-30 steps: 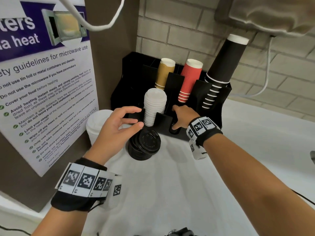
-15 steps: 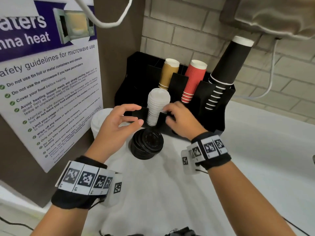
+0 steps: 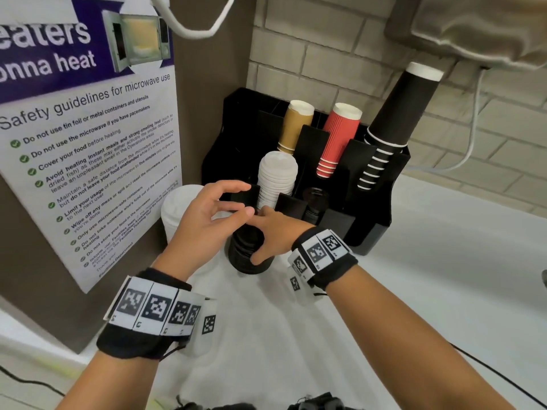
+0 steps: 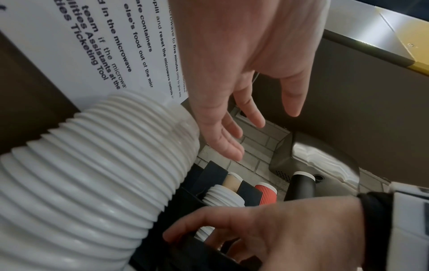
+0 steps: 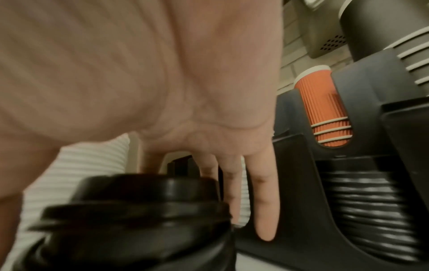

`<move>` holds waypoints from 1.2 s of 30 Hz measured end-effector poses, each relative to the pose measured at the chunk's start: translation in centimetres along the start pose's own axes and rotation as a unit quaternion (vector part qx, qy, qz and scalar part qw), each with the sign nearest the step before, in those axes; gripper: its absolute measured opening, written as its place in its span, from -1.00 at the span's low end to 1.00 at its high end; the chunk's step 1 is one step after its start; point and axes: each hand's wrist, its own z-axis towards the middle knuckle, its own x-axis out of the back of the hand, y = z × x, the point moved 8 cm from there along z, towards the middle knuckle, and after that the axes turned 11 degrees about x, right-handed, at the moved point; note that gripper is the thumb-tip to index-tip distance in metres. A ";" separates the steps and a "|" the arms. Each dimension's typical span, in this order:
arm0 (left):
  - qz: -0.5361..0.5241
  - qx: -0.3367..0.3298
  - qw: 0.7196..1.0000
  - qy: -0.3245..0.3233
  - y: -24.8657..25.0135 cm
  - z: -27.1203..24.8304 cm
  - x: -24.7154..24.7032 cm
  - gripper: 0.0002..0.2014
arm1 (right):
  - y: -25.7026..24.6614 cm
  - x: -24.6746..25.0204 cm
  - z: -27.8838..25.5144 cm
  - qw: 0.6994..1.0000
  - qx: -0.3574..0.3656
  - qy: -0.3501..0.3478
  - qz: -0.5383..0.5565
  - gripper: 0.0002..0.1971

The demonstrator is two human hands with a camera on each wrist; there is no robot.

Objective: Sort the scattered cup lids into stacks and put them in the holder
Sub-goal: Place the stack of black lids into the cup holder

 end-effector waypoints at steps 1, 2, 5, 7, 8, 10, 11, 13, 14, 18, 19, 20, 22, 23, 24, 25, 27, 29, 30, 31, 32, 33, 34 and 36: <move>0.001 0.000 1.000 0.002 0.0 -0.1 0.1 -0.68 | 0.0 -0.3 0.2 1.000 -0.003 -0.006 -0.004 -0.07; 0.002 -0.001 1.000 0.005 0.1 -0.2 0.2 -0.68 | 0.0 -0.6 0.4 1.000 -0.005 -0.007 -0.004 -0.04; 0.002 -0.002 1.000 0.012 0.2 -0.4 0.5 -0.69 | 0.1 -0.9 0.6 1.000 0.000 0.011 0.002 0.00; 0.000 -0.001 1.000 0.012 0.3 -0.4 0.6 -0.70 | 0.1 -0.8 0.6 0.999 0.007 0.031 0.009 -0.03; -0.001 -0.002 1.000 0.013 0.3 -0.4 0.7 -0.70 | 0.1 -0.5 0.4 0.999 0.008 0.043 0.012 -0.05; -0.006 -0.004 1.000 0.014 0.3 -0.4 0.7 -0.69 | 0.2 0.4 -0.3 0.997 0.008 0.079 0.021 -0.10; -0.008 -0.007 1.000 0.016 0.3 -0.4 0.6 -0.69 | 0.3 1.1 -0.8 0.994 0.013 0.103 0.035 -0.13; -0.009 -0.017 1.000 0.016 0.3 -0.4 0.3 -0.64 | 0.1 2.7 -2.5 0.980 0.044 0.162 0.105 -0.17; -0.005 -0.022 1.000 0.010 0.3 -0.4 -0.1 -0.56 | -0.1 3.5 -3.5 0.966 0.068 0.193 0.158 -0.19; 0.014 -0.016 0.998 -0.055 -0.7 -0.6 -2.7 -0.09 | -1.6 4.8 -7.5 0.886 0.134 0.260 0.359 -0.27; 0.005 -0.019 0.997 -0.070 -0.8 -0.6 -3.4 -0.02 | -1.9 4.7 -8.2 0.869 0.147 0.267 0.389 -0.28; -0.010 -0.025 0.996 -0.084 -0.8 -0.7 -4.1 0.00 | -2.2 4.6 -8.7 0.853 0.159 0.274 0.414 -0.28; -0.050 -0.037 0.992 -0.110 -0.6 -0.8 -5.1 -0.05 | -2.4 4.5 -9.5 0.830 0.168 0.293 0.443 -0.30; -0.063 -0.043 0.990 -0.118 -0.4 -0.9 -5.4 -0.09 | -2.4 4.5 -9.9 0.823 0.167 0.304 0.450 -0.31; -0.068 -0.052 0.989 -0.120 -0.3 -0.9 -5.6 -0.12 | -2.3 4.3 -10.3 0.817 0.166 0.310 0.456 -0.31; -0.068 -0.060 0.988 -0.122 -0.1 -0.9 -5.7 -0.15 | -2.1 4.1 -10.6 0.812 0.167 0.313 0.464 -0.32; -0.070 -0.063 0.987 -0.129 0.1 -1.0 -5.7 -0.19 | -1.7 3.6 -11.3 0.801 0.162 0.313 0.484 -0.32; -0.075 -0.056 0.986 -0.140 0.0 -1.0 -5.8 -0.18 | -1.1 3.4 -11.9 0.796 0.154 0.314 0.494 -0.36; -0.076 -0.050 0.985 -0.145 0.0 -1.0 -5.9 -0.16 | -0.9 3.3 -12.1 0.797 0.151 0.316 0.492 -0.37; -0.076 -0.044 0.985 -0.147 -0.1 -1.0 -6.0 -0.15 | -0.8 3.3 -12.3 0.798 0.148 0.319 0.489 -0.37; -0.075 -0.040 0.985 -0.147 -0.2 -1.0 -6.1 -0.13 | -0.7 3.4 -12.4 0.797 0.145 0.323 0.489 -0.37; -0.074 -0.036 0.986 -0.145 -0.2 -1.0 -6.1 -0.12 | -0.6 3.4 -12.5 0.794 0.142 0.328 0.492 -0.37; -0.074 -0.032 0.987 -0.141 -0.2 -1.0 -6.1 -0.11 | -0.6 3.4 -12.5 0.788 0.141 0.335 0.498 -0.39; -0.072 -0.026 0.988 -0.131 -0.2 -1.0 -6.1 -0.08 | -0.5 3.4 -12.6 0.779 0.136 0.348 0.503 -0.42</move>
